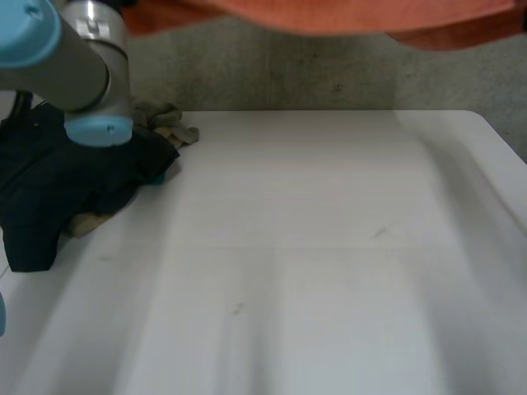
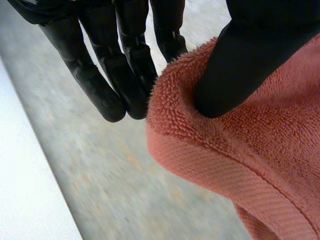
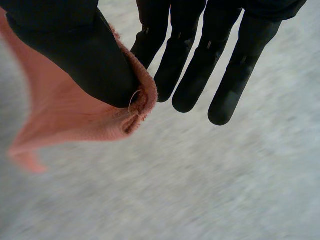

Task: Fold the laundry.

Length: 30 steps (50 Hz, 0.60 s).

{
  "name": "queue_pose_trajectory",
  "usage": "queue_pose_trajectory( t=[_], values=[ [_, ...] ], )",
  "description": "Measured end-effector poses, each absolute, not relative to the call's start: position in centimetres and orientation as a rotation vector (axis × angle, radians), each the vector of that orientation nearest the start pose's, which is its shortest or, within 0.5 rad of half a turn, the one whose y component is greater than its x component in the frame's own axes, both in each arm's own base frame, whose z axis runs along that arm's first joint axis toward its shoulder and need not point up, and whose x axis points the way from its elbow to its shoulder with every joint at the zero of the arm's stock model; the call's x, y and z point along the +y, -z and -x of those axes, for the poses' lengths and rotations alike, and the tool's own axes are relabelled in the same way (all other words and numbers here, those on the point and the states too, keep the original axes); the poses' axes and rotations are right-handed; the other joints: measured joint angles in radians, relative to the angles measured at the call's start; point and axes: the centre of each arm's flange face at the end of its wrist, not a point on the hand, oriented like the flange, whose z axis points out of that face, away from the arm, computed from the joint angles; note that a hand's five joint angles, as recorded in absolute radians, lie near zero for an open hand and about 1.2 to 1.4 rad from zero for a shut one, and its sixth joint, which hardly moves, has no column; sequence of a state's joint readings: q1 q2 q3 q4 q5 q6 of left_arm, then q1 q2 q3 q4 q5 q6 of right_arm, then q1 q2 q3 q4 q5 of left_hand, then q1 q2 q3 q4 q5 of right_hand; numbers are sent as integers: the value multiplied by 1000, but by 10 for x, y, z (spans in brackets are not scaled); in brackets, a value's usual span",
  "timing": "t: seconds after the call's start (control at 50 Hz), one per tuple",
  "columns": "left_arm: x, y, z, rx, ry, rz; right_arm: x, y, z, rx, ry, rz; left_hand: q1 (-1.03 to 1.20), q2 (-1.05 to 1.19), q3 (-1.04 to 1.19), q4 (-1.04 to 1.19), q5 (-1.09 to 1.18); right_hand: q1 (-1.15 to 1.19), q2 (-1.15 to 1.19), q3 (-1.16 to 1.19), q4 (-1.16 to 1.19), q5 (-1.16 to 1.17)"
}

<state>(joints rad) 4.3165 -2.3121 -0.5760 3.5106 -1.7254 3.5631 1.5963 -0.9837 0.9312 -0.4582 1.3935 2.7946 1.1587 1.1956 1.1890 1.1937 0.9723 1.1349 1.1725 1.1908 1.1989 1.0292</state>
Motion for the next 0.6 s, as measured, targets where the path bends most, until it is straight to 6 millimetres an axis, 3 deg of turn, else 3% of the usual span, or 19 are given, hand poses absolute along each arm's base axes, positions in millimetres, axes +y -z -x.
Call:
queue_pose_trajectory(
  t=[0.22, 0.28, 0.38, 0.52, 0.54, 0.6],
  values=[
    [-409, -263, 307, 1687, 2503, -664, -439, -243, -172, 2013, 2389, 817, 0, 0, 0, 0, 0, 0, 0, 0, 0, 0],
    [-398, -222, 303, 1845, 2359, -754, -422, -207, -171, 2169, 2191, 902, 0, 0, 0, 0, 0, 0, 0, 0, 0, 0],
    [-374, -171, 290, 2047, 2087, -889, -394, -166, -165, 2347, 1923, 1025, 0, -7, -5, -6, 0, 0, 0, 0, 0, 0],
    [-348, -149, 273, 2125, 1858, -1023, -372, -147, -155, 2416, 1765, 1140, -145, -171, -157, -162, -114, 0, 0, 0, 0, 0],
    [-345, -151, 270, 2120, 1847, -1043, -370, -147, -152, 2416, 1760, 1150, -310, -318, -308, -315, -267, 0, 0, 0, 0, 0],
    [-338, -157, 268, 2095, 1851, -1089, -367, -151, -149, 2412, 1764, 1149, -472, -490, -482, -493, -447, 0, 0, 0, 0, 0]
  ],
)
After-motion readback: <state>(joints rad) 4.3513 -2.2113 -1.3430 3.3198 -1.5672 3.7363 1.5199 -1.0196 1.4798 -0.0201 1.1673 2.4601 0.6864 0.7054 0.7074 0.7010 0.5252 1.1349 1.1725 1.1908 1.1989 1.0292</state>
